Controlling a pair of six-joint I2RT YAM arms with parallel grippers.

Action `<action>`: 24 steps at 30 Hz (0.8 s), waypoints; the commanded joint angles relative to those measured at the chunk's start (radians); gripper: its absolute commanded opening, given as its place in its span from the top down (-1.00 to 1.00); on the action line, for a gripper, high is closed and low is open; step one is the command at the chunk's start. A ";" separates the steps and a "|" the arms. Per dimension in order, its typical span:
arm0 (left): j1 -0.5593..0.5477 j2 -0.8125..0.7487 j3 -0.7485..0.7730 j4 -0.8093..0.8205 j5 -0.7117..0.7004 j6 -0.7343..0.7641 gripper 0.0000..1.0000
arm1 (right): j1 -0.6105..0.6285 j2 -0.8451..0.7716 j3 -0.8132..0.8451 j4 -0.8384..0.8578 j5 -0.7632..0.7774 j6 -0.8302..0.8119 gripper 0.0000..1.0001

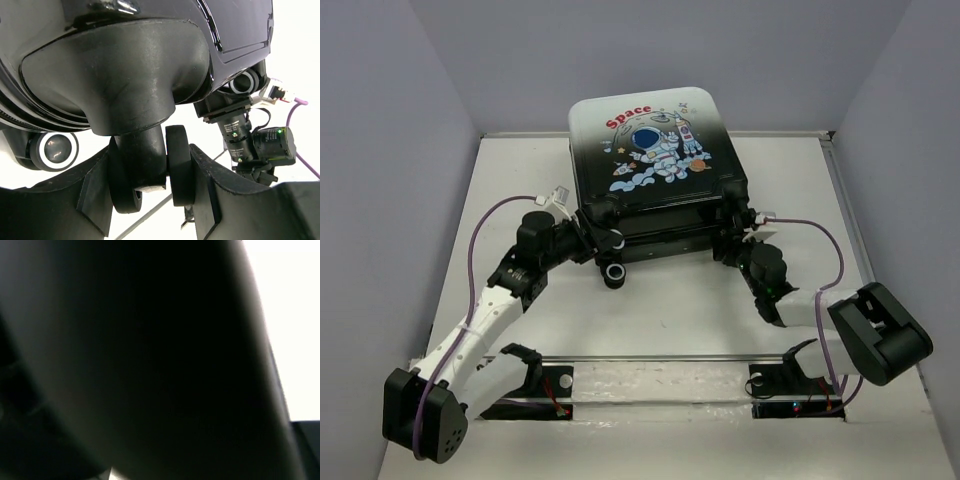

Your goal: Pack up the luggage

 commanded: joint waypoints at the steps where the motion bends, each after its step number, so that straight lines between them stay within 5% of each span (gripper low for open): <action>1: -0.033 -0.079 0.026 0.188 0.161 0.045 0.88 | -0.012 0.032 0.012 0.236 -0.026 -0.086 0.04; 10: -0.046 -0.078 0.007 0.170 0.122 0.058 0.88 | -0.012 0.083 -0.011 0.388 -0.091 -0.077 0.86; 17: -0.082 -0.047 0.023 0.237 0.110 0.018 0.88 | 0.079 -0.003 -0.048 0.345 -0.089 -0.023 0.86; 24: -0.170 0.036 0.153 0.341 0.086 -0.053 0.89 | 0.535 0.144 0.118 0.133 0.194 -0.057 0.86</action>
